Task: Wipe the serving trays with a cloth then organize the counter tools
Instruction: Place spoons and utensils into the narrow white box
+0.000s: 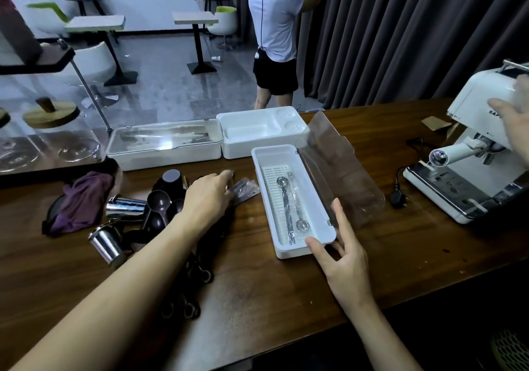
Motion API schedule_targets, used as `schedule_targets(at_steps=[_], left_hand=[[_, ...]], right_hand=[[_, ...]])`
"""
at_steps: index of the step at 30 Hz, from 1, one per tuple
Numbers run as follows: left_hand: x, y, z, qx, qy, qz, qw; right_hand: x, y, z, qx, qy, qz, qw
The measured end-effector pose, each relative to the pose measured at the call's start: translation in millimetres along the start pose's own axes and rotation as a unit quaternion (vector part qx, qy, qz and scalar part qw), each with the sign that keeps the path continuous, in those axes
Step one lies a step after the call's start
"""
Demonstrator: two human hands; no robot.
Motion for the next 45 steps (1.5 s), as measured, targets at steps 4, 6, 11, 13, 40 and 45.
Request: schedule_targets(at_steps=[4, 6, 11, 13, 40, 45], left_hand=[[-12, 5, 5, -0.012, -0.039, -0.003, 0.999], [-19, 4, 6, 0.002, -0.042, -0.014, 0.999], [-18, -1, 9, 0.035, -0.004, -0.048, 0.998], [-15, -1, 9, 0.046, 0.008, -0.062, 0.997], [8, 46, 25, -0.384, 0.008, 0.069, 0.921], [12, 48, 28, -0.438, 0.036, 0.051, 0.897]], right_hand=[[0, 0, 0, 0.002, 0.001, -0.001, 1.0], [0, 0, 0, 0.001, 0.002, 0.0, 1.0], [0, 0, 1, 0.0, -0.001, 0.001, 1.0], [1, -1, 1, -0.002, -0.001, 0.001, 1.0], [0, -1, -3, -0.027, -0.014, 0.009, 0.999], [0, -1, -3, -0.027, -0.015, 0.008, 0.999]])
Point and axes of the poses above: each hand's wrist, its own x-axis towards the middle knuckle, its own y-axis out of the back of the hand, z = x × y, the point moved 5 cm from there along x, towards the middle knuckle, and after that the axes turned 4 degrees about z, right-handed, at the moved point
